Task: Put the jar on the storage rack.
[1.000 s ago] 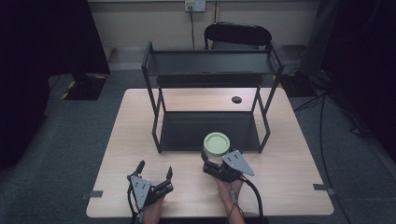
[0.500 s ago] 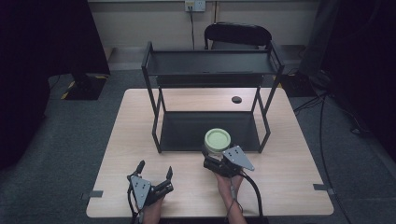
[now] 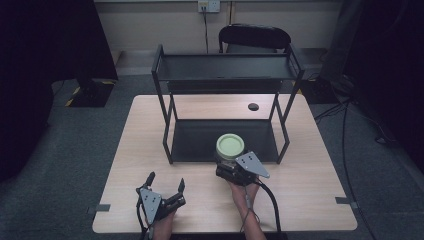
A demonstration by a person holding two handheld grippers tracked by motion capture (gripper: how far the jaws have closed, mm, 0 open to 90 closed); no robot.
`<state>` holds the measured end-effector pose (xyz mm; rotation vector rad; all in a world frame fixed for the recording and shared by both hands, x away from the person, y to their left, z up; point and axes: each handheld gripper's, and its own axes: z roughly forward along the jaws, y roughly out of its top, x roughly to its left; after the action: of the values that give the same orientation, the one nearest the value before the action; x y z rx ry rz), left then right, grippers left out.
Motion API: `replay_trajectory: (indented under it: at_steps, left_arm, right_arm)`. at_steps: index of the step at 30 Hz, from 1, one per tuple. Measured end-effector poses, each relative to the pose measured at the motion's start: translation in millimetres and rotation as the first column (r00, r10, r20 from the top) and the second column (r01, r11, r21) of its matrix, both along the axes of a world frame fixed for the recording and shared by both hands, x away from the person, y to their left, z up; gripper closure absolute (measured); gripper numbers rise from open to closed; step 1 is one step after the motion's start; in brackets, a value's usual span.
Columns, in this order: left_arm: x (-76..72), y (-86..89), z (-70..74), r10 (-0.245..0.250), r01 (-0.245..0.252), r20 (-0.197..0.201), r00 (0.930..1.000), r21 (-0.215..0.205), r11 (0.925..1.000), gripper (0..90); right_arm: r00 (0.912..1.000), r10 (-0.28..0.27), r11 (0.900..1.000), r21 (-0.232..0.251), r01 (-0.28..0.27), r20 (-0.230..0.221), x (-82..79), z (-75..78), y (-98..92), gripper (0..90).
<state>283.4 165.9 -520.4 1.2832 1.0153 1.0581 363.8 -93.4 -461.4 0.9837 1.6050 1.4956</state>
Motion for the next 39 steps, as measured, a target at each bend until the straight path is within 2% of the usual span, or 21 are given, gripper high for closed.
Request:
replay_trajectory:
  at_steps: [3, 7, 17, 22, 28, 36, 39]
  left_arm:
    - [0.0, 0.0, 0.0, 0.0, 0.0, 0.0, 1.0, 0.0, 1.0, 2.2]
    - [0.0, 0.0, 0.0, 0.0, 0.0, 0.0, 1.0, 0.0, 1.0, 2.2]
    - [0.0, 0.0, 0.0, 0.0, 0.0, 0.0, 1.0, 0.0, 1.0, 2.2]
    - [0.0, 0.0, 0.0, 0.0, 0.0, 0.0, 1.0, 0.0, 1.0, 2.1]
    - [0.0, 0.0, 0.0, 0.0, 0.0, 0.0, 1.0, 0.0, 1.0, 2.2]
    - [0.0, 0.0, 0.0, 0.0, 0.0, 0.0, 1.0, 0.0, 1.0, 2.2]
    - [0.0, 0.0, 0.0, 0.0, 0.0, 0.0, 1.0, 0.0, 1.0, 2.2]
  right_arm:
    - [1.0, 0.0, 1.0, -0.016, 0.001, 0.01, 1.1, -0.8, 1.1, 11.1]
    - [1.0, -0.003, 1.0, -0.015, 0.003, -0.003, 4.6, -2.6, 1.1, 11.2]
    - [0.9999, -0.017, 1.0, -0.008, 0.017, 0.0, 11.6, -3.5, -0.7, 11.2]
    - [0.9998, -0.02, 1.0, -0.019, 0.02, 0.004, 14.0, -0.9, -0.2, 11.1]
    - [0.9998, -0.007, 1.0, -0.016, 0.007, 0.016, 18.7, 4.3, 2.7, 11.2]
    - [0.9995, -0.019, 1.0, 0.004, 0.019, 0.025, 22.6, 4.4, 1.1, 11.1]
    - [0.9995, -0.022, 1.0, -0.004, 0.022, 0.022, 23.7, 6.8, 0.7, 11.1]
